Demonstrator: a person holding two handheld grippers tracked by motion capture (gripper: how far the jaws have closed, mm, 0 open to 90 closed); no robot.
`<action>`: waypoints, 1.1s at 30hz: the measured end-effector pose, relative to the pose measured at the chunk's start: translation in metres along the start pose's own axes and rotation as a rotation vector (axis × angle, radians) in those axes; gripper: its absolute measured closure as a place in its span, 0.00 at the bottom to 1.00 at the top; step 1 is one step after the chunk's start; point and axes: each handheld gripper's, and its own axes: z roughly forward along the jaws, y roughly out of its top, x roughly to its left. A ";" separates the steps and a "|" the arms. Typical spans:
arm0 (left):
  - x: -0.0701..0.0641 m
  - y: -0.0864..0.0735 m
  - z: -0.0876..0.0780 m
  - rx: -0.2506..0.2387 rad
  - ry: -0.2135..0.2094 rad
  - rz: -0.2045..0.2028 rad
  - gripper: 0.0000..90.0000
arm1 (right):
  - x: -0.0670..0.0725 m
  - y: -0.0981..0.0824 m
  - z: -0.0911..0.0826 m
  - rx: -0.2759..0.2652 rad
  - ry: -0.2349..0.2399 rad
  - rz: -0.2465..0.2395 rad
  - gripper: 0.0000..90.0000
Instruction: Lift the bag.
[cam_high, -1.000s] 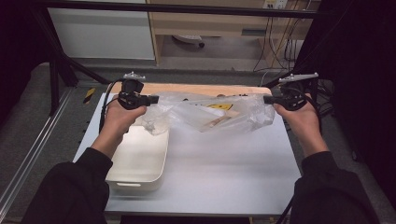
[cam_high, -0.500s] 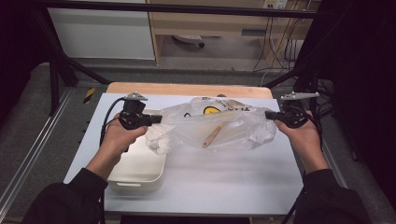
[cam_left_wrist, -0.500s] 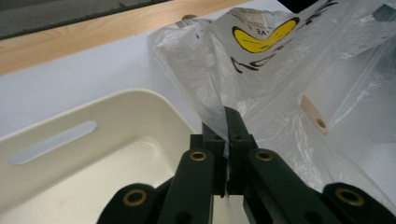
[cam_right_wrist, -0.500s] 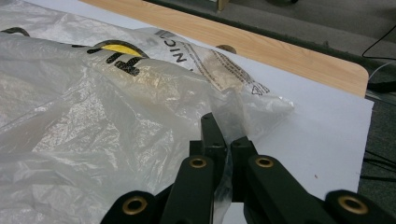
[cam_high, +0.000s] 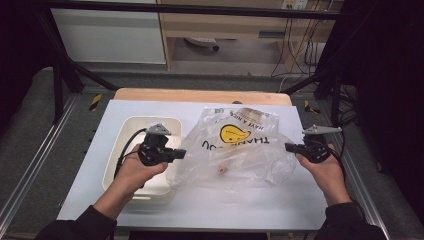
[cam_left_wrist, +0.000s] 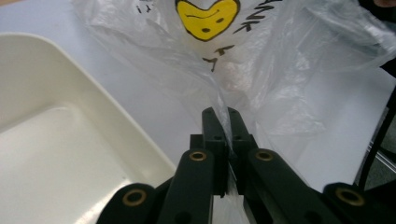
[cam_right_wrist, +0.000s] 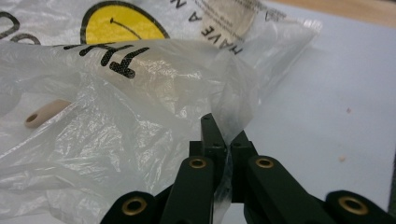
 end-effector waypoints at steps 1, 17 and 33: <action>-0.003 -0.002 0.002 0.010 -0.003 0.005 1.00 | 0.000 -0.006 0.001 0.007 0.004 0.004 1.00; -0.007 -0.039 0.012 0.049 -0.005 -0.021 0.99 | -0.003 -0.061 0.014 0.128 -0.004 -0.003 1.00; -0.005 -0.032 -0.003 -0.141 0.122 -0.027 0.58 | -0.017 -0.078 0.020 0.151 -0.066 0.006 0.99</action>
